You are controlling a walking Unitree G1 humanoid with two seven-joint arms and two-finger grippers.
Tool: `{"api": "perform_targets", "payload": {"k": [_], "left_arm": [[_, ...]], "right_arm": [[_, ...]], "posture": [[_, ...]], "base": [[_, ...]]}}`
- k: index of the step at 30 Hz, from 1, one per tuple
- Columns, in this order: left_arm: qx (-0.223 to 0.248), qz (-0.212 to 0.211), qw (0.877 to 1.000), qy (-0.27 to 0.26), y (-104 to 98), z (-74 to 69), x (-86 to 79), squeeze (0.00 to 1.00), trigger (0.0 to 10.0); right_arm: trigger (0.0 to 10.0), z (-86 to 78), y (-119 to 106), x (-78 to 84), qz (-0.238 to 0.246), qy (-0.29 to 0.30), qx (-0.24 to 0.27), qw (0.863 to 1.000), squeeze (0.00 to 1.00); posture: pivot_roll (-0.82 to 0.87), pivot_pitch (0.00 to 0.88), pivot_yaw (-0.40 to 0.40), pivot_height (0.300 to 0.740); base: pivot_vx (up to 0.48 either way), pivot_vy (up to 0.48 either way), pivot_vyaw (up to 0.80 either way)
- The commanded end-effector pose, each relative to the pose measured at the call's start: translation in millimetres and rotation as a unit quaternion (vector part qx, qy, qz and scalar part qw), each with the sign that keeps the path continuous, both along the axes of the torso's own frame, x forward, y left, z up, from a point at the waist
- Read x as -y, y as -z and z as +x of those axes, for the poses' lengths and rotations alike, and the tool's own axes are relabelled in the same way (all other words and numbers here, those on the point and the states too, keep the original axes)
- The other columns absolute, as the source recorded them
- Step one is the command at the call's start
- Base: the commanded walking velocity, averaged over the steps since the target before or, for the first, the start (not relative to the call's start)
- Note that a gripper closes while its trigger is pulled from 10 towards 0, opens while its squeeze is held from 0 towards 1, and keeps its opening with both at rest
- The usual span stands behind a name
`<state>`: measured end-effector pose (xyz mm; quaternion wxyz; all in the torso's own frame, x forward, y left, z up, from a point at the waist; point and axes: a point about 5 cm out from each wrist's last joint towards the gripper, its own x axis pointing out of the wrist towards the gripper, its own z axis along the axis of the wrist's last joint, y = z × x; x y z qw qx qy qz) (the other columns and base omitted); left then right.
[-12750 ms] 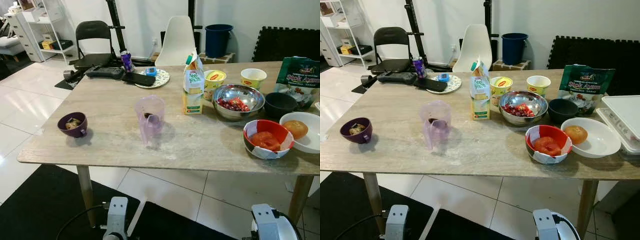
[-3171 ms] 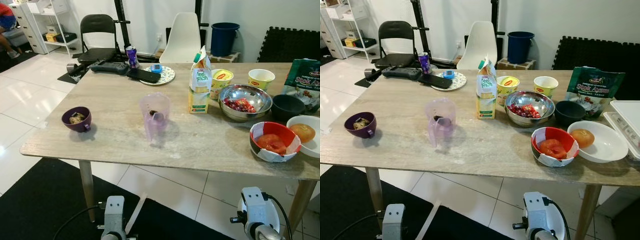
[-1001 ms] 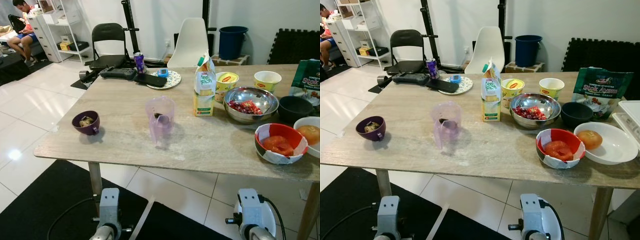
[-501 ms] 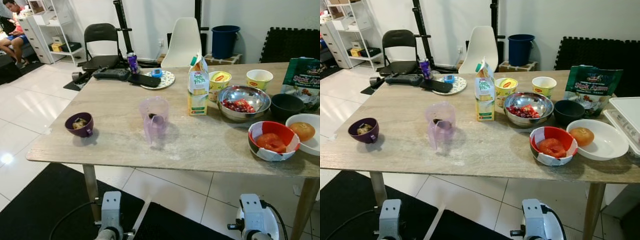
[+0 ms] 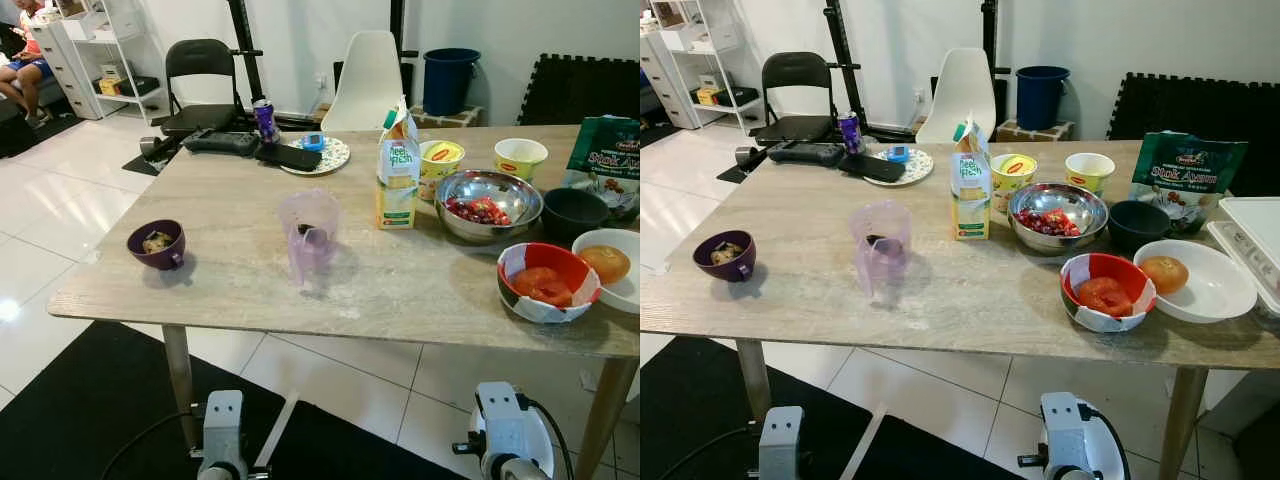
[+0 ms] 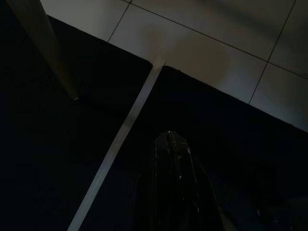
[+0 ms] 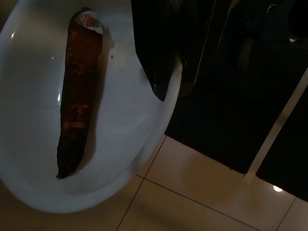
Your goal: Restocking fridge
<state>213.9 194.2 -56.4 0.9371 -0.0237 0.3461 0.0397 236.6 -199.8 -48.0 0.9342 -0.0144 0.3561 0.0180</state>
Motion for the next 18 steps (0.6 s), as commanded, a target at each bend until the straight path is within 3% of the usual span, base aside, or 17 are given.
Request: {"api": "perform_targets", "payload": {"k": [1, 18], "left_arm": [[-0.005, -0.001, 1.000, 0.000, 2.1, -3.8, -0.9, 0.00, 10.0], [0.003, -0.001, 1.000, 0.006, -1.7, 0.9, 0.0, 0.00, 10.0]], "right_arm": [[10.0, 4.0, -2.3, -3.1, 0.002, -0.008, 0.004, 1.000, 0.00], [10.0, 4.7, -2.0, -7.7, 0.007, -0.008, 0.005, 1.000, 0.00]], "posture": [[0.05, 0.075, 0.043, 0.740], [0.05, 0.070, 0.055, 0.740]], "base": [[-0.244, 0.000, 0.00], [-0.280, 0.000, 0.00]]}}
